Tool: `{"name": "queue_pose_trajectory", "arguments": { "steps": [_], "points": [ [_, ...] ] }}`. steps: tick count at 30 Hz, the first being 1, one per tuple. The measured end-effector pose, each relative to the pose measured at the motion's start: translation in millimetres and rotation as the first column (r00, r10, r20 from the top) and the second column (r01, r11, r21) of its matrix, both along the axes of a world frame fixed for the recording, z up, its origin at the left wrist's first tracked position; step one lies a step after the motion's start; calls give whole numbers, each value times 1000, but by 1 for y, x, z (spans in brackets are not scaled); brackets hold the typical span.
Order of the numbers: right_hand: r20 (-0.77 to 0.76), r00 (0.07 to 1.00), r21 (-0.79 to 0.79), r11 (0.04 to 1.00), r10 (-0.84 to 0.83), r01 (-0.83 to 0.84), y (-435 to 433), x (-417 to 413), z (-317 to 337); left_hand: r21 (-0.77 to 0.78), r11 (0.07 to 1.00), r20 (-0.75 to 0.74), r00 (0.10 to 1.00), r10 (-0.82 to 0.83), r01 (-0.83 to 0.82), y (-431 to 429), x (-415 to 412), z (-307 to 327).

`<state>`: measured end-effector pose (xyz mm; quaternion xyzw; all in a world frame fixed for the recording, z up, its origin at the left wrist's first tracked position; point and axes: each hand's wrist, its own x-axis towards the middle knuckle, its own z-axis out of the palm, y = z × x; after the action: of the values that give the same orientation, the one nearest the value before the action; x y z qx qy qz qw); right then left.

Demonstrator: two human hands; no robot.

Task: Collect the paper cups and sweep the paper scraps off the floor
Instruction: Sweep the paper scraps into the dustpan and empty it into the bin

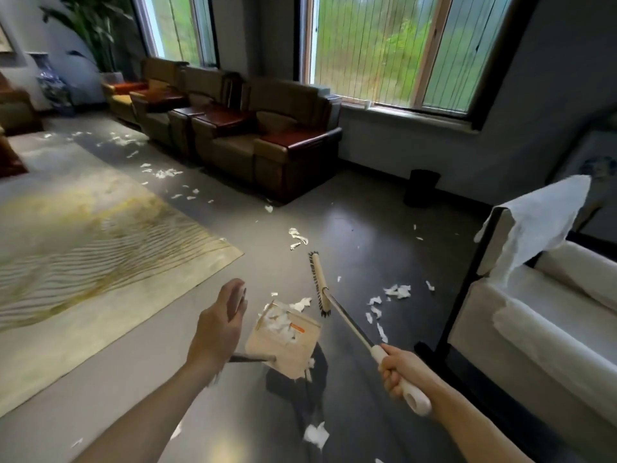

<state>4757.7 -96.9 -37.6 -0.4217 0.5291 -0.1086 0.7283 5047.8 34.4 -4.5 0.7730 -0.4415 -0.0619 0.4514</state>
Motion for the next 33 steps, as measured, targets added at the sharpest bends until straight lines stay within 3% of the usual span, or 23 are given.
{"name": "queue_pose_trajectory", "arguments": {
  "steps": [10,20,27,33],
  "points": [
    [40,980,25,981,-193,192,-180,147,2,1,988,75,985,-155,155,-247,158,20],
    [71,916,113,916,-394,385,-431,260,0,31,955,81,952,-295,294,-520,262,16],
    [86,843,119,846,-531,521,-569,310,35,19,917,39,916,-399,398,-689,319,32],
    [95,753,126,758,-651,639,-680,368,22,8,847,-19,847,-532,532,-855,370,16]
  ]
}}
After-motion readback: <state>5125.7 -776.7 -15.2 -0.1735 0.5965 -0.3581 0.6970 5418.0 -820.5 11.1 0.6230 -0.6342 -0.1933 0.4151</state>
